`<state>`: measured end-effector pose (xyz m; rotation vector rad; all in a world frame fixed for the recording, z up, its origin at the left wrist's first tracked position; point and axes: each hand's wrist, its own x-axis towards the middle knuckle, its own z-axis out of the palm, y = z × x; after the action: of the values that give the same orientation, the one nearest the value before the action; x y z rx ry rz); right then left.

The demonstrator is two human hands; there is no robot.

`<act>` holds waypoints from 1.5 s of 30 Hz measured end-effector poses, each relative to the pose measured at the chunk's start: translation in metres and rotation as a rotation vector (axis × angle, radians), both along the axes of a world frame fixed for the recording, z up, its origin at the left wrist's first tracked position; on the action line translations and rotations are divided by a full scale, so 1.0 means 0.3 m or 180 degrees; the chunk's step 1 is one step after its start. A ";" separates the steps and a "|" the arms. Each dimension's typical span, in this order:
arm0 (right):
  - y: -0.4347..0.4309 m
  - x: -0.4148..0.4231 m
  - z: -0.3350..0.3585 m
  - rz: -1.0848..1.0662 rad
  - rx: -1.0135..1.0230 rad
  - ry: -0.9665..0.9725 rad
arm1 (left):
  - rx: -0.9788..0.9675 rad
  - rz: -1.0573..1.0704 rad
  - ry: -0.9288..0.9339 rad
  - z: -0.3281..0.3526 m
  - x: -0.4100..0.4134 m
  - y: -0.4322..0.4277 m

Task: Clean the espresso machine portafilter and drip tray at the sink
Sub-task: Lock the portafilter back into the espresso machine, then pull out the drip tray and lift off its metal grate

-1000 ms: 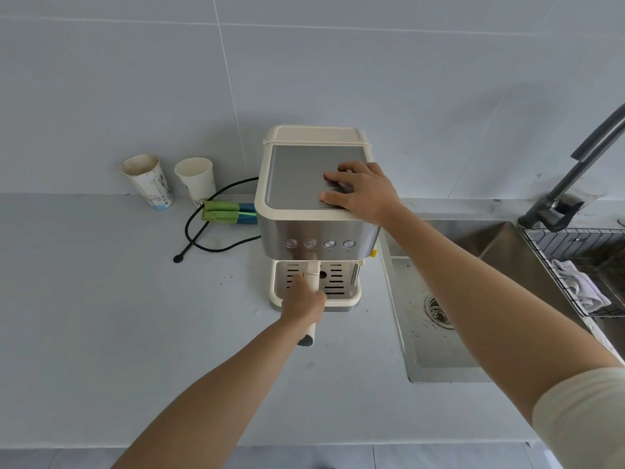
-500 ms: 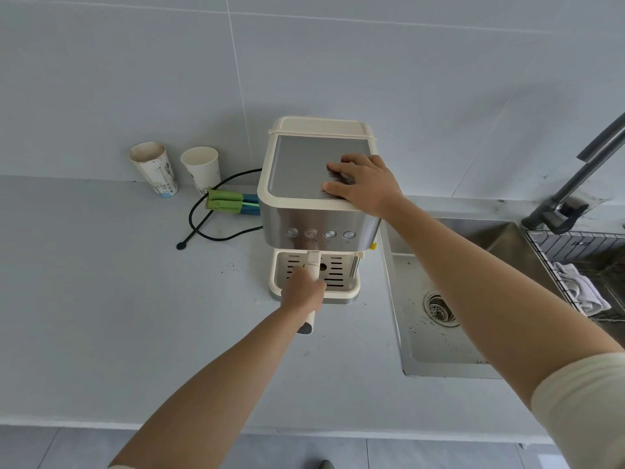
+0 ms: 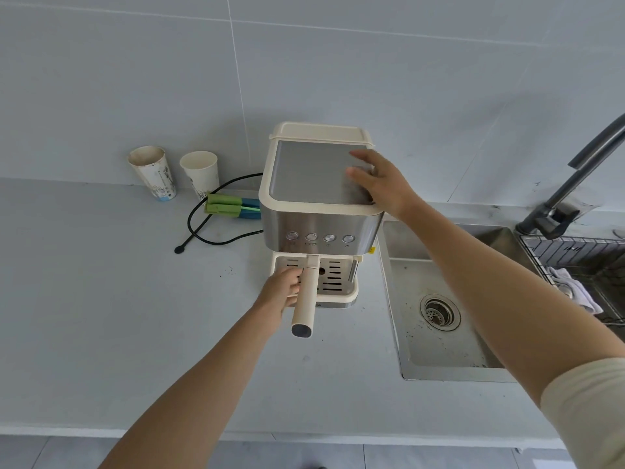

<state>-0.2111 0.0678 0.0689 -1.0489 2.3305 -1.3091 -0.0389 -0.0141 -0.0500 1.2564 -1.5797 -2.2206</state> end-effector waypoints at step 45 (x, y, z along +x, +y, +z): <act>0.088 0.094 -0.661 -0.0282 0.1632 -0.0798 | -0.2312 -0.1816 -0.1286 -0.280 -0.072 -0.246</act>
<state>-0.1830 0.0942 -0.1294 -0.5893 2.3470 -0.7442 -0.0604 -0.0879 -0.1341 1.1412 -2.8293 -1.3469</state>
